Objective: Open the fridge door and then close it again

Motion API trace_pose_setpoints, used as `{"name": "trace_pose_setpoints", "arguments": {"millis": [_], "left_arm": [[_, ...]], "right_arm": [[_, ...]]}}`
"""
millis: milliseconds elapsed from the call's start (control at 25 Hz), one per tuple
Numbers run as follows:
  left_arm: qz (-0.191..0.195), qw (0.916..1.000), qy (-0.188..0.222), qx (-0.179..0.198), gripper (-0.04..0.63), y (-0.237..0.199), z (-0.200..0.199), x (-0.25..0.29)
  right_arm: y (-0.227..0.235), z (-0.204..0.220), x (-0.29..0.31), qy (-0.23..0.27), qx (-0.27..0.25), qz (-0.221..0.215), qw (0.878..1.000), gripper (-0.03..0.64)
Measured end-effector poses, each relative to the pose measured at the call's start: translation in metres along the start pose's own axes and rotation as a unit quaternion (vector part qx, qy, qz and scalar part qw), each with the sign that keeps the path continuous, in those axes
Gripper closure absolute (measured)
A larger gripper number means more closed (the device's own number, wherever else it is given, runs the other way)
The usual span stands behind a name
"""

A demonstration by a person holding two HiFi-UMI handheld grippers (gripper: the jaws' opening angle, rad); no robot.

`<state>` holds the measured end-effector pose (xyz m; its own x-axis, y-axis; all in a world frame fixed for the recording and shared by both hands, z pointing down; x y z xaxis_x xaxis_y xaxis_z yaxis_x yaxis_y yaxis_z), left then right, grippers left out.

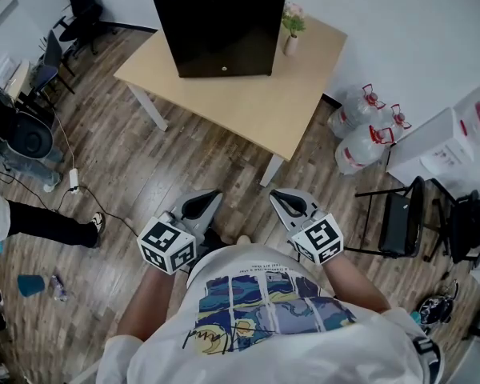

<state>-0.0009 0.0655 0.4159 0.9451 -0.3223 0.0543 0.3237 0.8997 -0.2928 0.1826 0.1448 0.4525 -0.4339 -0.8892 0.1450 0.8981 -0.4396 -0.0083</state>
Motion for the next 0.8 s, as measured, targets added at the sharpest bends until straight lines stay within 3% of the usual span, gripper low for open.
{"name": "trace_pose_setpoints", "arguments": {"millis": [800], "left_arm": [[-0.013, 0.9999, 0.001, 0.000, 0.586, -0.005, -0.001, -0.005]], "right_arm": [[-0.002, -0.001, 0.010, -0.001, -0.009, -0.019, 1.000, 0.600]]}}
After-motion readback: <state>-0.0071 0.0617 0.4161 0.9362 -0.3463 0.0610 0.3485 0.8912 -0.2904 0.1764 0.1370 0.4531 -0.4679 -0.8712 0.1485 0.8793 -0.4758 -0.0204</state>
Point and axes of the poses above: the fingertips, and each gripper's own axes: x forward along the fingers, y to its right, z out of its underside, the point moved 6 cm from there along -x, backward along the fingers, and after that the axes turned 12 degrees about y, right-handed, at the moved point
